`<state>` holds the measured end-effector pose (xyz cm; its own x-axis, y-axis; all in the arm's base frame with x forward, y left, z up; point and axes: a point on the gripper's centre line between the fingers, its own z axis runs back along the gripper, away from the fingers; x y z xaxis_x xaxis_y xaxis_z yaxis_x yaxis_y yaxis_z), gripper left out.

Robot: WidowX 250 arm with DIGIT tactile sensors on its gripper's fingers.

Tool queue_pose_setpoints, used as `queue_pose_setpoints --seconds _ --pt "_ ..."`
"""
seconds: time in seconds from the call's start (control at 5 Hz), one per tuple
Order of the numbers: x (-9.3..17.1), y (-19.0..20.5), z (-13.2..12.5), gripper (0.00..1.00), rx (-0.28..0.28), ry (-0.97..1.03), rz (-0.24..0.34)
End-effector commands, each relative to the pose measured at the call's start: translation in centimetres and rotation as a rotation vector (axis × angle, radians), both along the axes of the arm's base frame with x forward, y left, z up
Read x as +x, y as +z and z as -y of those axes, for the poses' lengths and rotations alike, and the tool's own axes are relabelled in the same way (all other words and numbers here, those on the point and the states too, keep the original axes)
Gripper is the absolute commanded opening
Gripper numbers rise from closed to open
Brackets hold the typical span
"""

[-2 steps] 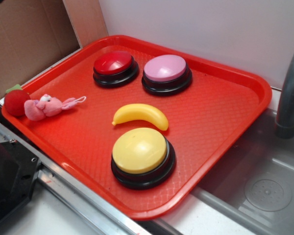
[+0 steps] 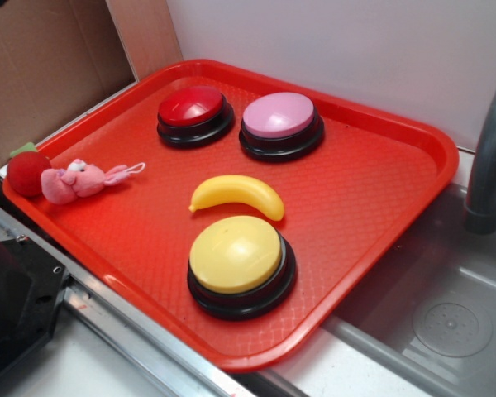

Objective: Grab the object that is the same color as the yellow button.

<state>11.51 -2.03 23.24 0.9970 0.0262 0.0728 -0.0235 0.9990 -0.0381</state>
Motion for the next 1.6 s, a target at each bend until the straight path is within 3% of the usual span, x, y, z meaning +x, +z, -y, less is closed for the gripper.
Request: queue_pose_setpoints --seconds 0.0,0.4,0.8,1.0,1.4 --pt "2.1 -1.4 1.7 1.0 -0.056 0.137 -0.051" --pt "6.7 -6.7 3.3 1.0 -0.124 0.636 -0.047" --pt "10.9 -12.5 4.3 1.0 -0.15 1.037 0.064" --pt "12.2 -14.8 5.0 1.0 -0.189 1.06 0.072" --pt "13.6 -19.1 5.2 1.0 -0.153 1.085 0.061"
